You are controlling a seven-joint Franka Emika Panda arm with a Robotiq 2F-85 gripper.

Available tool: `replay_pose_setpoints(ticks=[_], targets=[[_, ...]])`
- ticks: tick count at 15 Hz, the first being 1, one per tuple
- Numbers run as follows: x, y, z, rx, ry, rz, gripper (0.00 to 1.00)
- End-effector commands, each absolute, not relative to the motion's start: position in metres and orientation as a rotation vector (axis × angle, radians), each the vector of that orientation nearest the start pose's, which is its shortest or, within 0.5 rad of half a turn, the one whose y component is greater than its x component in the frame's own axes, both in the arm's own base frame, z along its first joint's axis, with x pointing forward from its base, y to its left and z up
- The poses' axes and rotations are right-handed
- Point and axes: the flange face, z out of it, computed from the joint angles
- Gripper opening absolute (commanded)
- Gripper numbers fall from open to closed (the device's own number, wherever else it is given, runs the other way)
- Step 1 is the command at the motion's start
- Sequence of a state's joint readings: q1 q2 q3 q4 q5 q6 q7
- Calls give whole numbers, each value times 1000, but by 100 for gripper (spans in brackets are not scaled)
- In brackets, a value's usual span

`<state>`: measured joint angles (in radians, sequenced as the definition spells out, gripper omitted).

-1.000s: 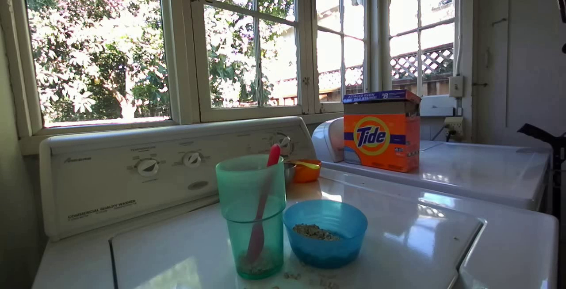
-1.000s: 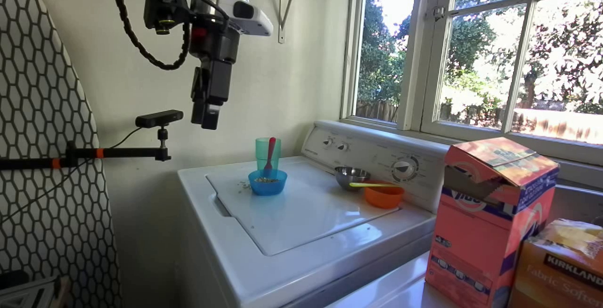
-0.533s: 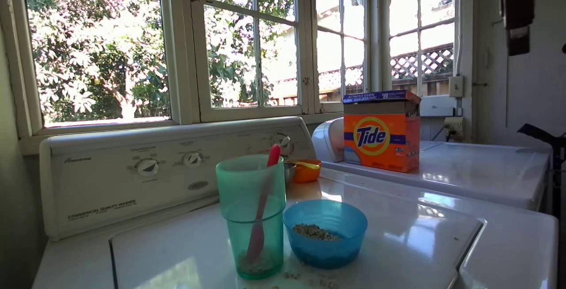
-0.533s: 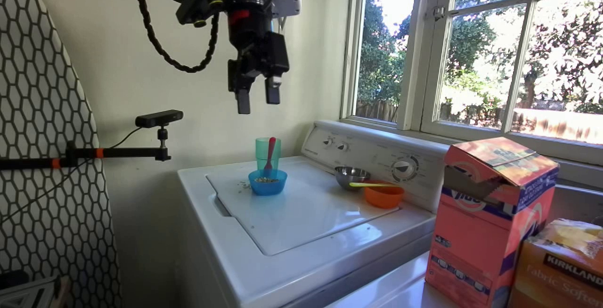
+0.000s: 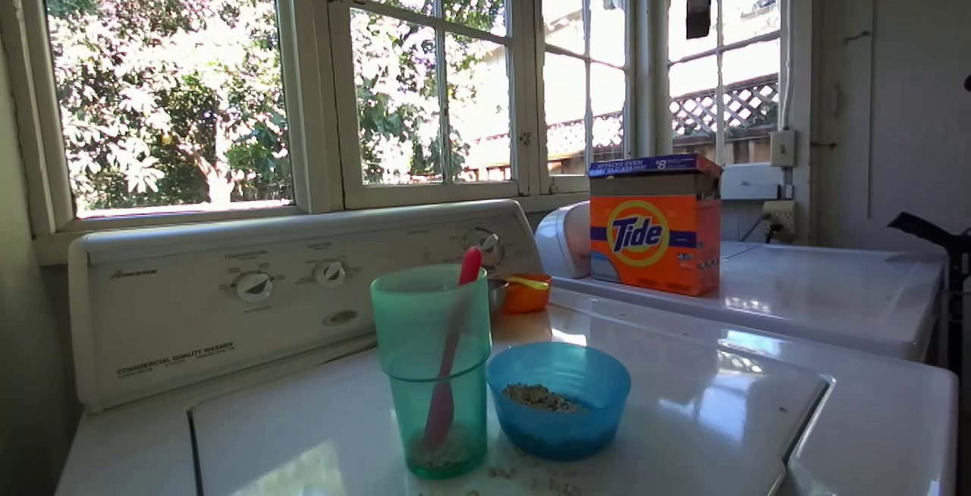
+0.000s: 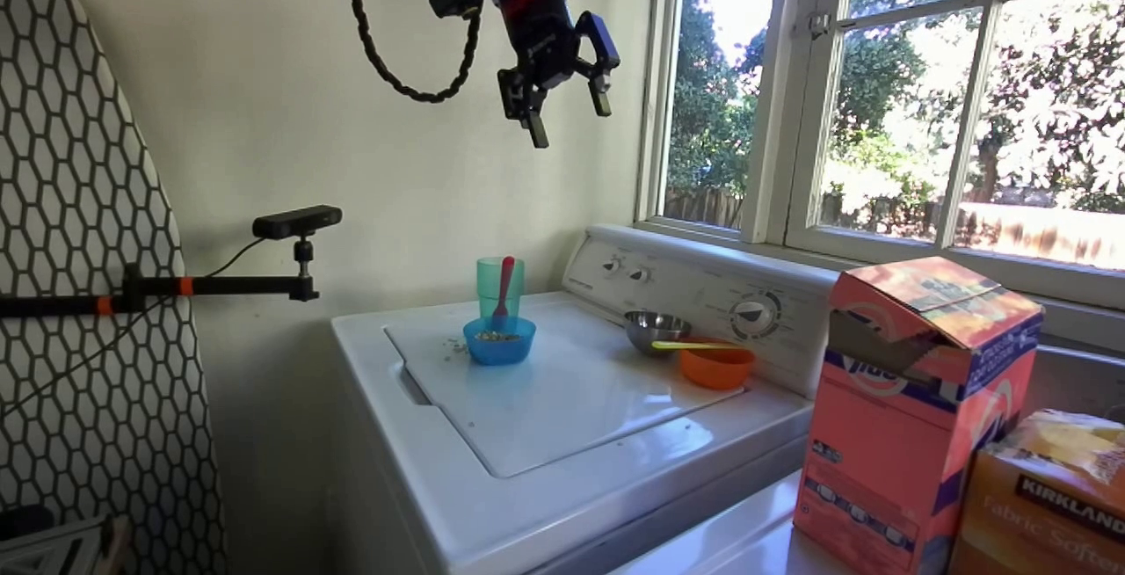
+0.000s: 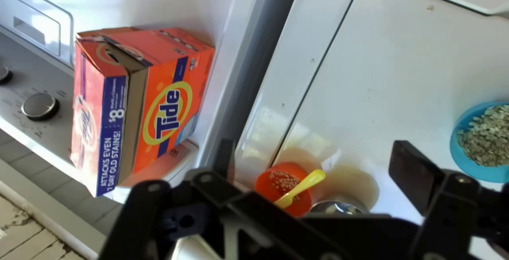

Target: Press a button on the washing machine

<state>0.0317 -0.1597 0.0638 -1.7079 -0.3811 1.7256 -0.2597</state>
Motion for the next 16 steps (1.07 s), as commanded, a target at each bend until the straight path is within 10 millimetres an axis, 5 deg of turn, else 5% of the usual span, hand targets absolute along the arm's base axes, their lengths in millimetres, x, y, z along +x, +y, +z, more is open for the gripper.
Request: replay_pose_setpoints(ticks=[1,2,3,8,16], targets=[[558,27,678,-3379,-695,-158,100],[564,25,679,-3357,-768,-160,100],[545,28,677,-3411,-705,-215,100],[565,25,677,-3380,-751,-200,100],[678,55,618,-3363,-603,-314,100]])
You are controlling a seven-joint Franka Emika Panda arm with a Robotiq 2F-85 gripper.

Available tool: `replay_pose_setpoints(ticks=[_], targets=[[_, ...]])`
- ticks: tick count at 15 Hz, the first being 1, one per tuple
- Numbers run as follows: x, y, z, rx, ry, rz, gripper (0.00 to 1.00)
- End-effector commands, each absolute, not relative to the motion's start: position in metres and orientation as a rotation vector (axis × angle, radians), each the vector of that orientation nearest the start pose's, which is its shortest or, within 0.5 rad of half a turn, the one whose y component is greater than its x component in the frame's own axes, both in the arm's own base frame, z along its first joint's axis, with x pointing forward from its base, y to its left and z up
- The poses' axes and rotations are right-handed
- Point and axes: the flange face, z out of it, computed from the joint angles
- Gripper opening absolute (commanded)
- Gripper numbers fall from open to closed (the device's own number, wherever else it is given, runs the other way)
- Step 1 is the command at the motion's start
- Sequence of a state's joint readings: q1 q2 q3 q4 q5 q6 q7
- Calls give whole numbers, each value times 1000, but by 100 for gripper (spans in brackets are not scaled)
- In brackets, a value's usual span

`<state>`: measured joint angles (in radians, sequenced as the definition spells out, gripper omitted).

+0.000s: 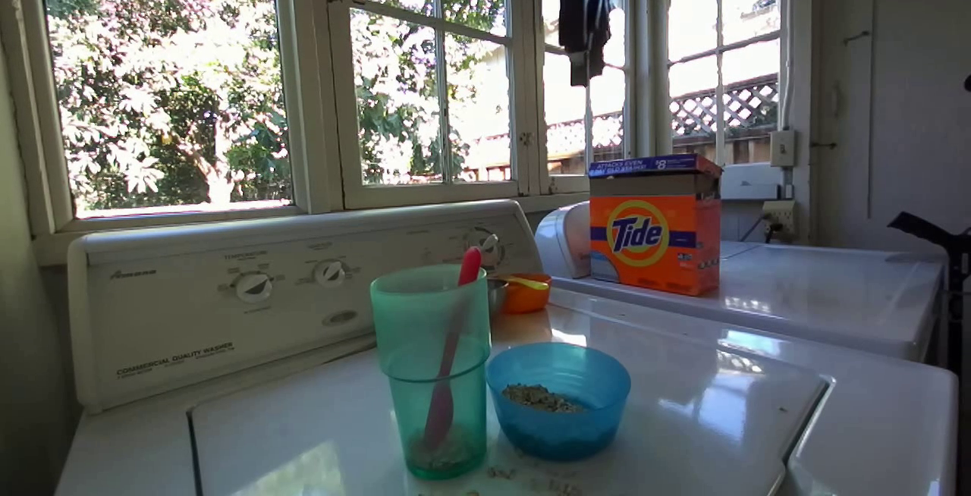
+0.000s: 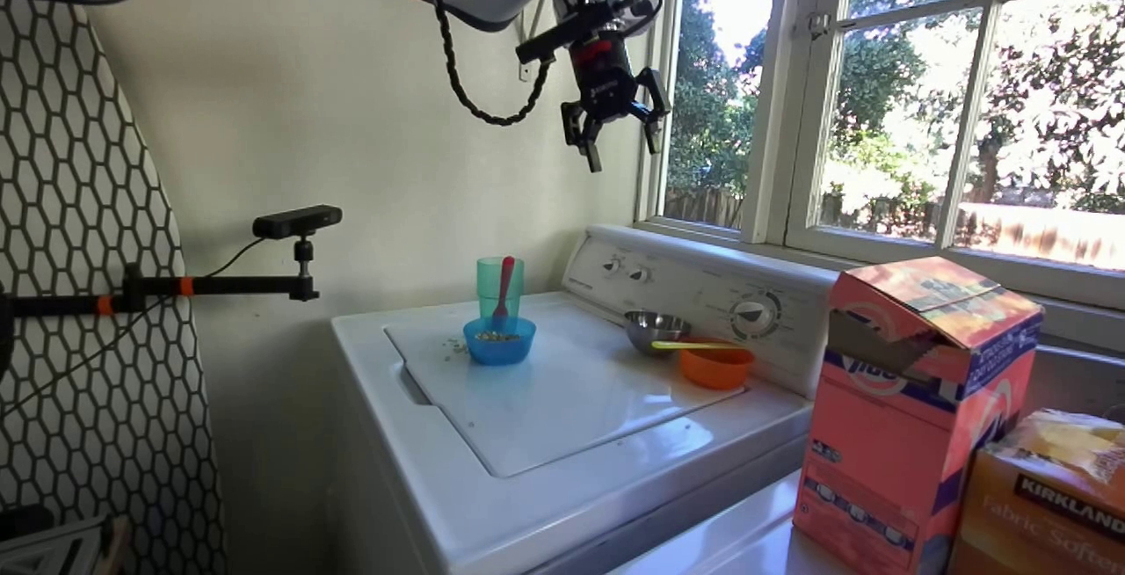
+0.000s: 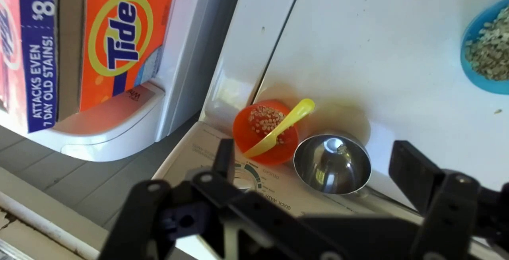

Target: Press a button on the washing machine

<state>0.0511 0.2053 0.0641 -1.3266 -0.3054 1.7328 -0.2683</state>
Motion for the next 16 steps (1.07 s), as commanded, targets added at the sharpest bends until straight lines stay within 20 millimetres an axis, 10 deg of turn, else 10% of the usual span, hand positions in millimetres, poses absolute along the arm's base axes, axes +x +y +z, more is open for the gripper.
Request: replay_pose_setpoints(ticks=[1,6,16], targets=[[688,58,605,-3366,-581,-290,100],[731,85,533,-3407,-510,-140,100],[742,81,524,-3372,-561,-220,100]])
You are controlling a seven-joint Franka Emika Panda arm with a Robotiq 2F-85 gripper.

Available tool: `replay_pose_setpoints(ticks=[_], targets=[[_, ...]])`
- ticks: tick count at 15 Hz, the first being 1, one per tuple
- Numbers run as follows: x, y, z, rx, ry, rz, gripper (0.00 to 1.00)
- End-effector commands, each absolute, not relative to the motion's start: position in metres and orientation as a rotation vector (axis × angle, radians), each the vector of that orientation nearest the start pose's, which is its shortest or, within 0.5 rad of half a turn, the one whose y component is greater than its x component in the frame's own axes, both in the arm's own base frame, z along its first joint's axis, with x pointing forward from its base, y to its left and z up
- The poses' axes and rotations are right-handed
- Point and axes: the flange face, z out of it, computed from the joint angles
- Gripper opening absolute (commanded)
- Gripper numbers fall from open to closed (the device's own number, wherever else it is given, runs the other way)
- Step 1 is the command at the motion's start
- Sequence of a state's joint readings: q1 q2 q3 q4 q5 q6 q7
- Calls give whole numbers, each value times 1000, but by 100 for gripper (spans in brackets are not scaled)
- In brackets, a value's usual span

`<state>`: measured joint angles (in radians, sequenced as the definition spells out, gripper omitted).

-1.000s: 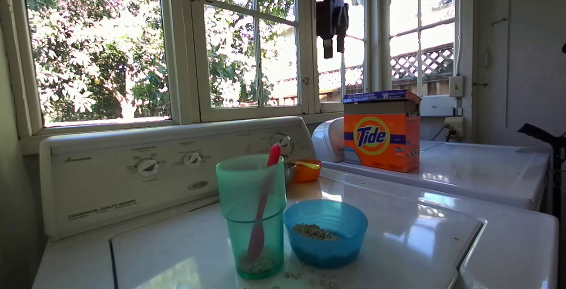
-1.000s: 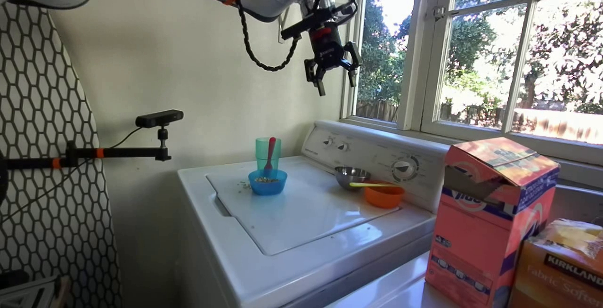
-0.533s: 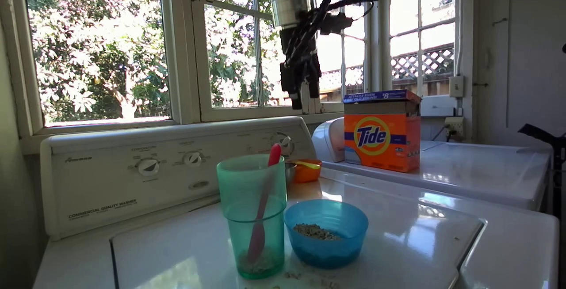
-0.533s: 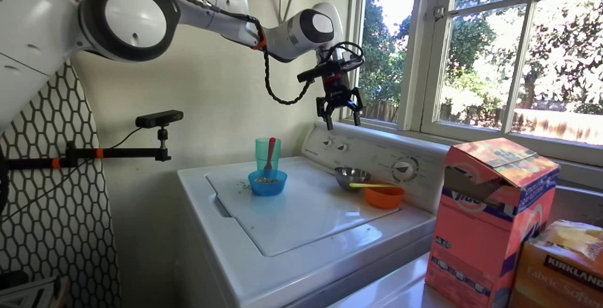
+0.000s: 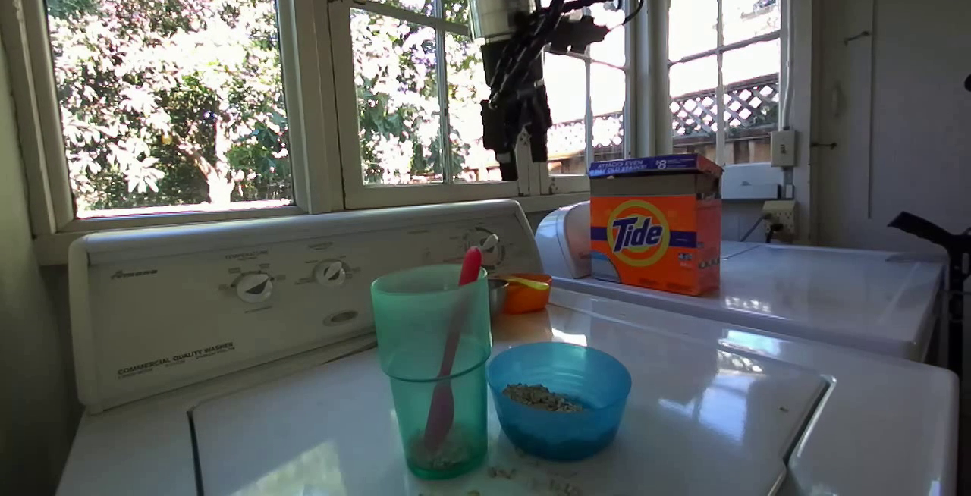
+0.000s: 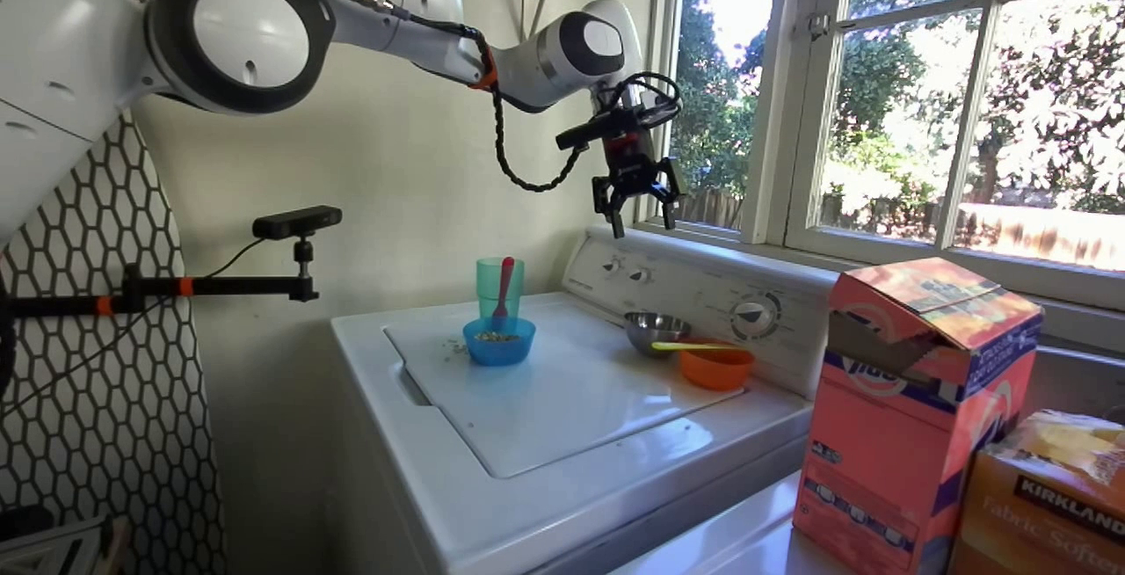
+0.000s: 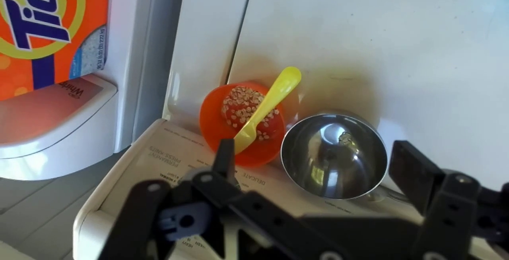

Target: Press a button on the washing machine

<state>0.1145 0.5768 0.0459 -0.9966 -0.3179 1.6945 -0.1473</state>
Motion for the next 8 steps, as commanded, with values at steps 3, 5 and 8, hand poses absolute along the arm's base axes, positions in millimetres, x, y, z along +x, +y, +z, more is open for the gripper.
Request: replay_pose_setpoints(ticks=[3,5,8], targets=[[763,85,488,-3397,-500,-192,100],[772,90,470,-3422,-467,-188,100],[778,97,458,-3422,-438,-192,100]])
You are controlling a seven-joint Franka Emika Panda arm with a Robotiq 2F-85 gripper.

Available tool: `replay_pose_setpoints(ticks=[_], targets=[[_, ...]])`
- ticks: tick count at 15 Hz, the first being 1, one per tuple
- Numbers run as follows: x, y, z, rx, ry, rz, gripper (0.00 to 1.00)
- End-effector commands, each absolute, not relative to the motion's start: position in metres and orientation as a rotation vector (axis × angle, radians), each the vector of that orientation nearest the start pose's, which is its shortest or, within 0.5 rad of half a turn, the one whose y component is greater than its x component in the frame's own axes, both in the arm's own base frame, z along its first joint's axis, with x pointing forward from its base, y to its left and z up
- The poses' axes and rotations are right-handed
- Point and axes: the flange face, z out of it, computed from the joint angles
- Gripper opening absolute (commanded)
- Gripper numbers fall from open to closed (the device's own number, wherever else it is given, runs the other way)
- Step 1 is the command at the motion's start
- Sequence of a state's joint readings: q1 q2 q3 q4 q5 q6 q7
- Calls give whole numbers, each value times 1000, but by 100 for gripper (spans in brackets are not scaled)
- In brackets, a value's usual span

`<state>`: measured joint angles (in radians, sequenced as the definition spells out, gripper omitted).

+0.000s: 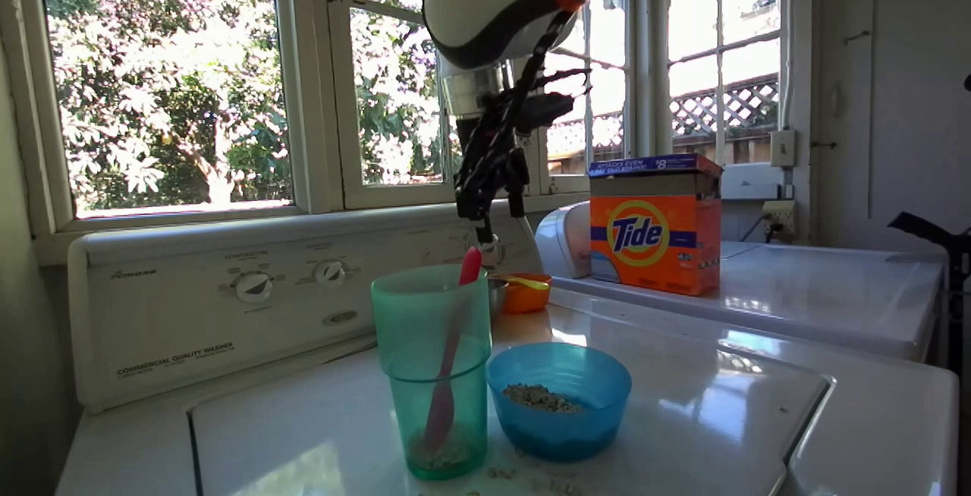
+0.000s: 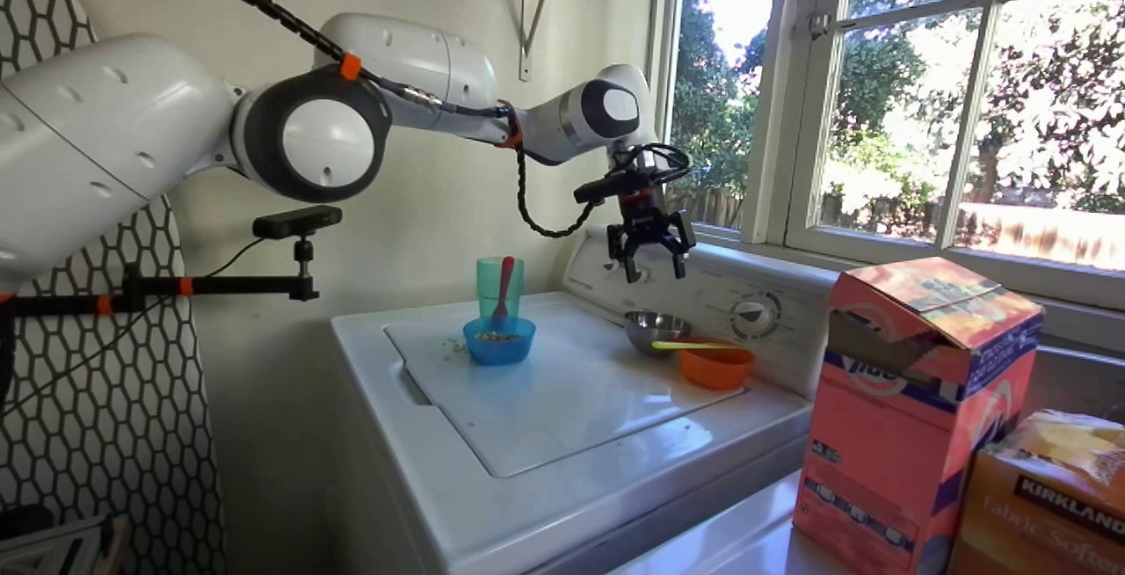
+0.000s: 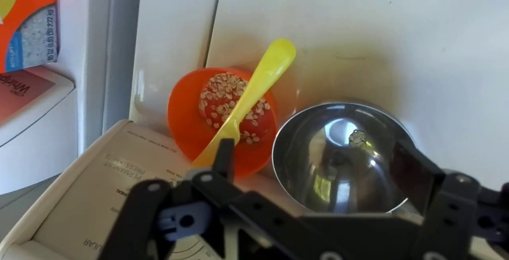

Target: Press a button on the washing machine

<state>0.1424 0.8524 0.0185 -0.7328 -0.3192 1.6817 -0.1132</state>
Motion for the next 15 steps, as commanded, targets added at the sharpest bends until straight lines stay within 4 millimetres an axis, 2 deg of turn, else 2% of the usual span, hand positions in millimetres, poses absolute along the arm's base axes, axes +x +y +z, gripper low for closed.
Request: replay_pose_setpoints(ticks=[1,3,5,6,9,12,15], targets=[[778,99,459,-3418,-430,-202,100],[776,103,464,-3393,-380,-206,100],[767,103,465,-3344,-421,-82,100],[771,100,464,-3380,-411,-142,100],[767,101,469,-3362,-406,-105,100],[773,98,459,-3346,-223,-150,100],[781,99,449,-3313,-134,-222,100]])
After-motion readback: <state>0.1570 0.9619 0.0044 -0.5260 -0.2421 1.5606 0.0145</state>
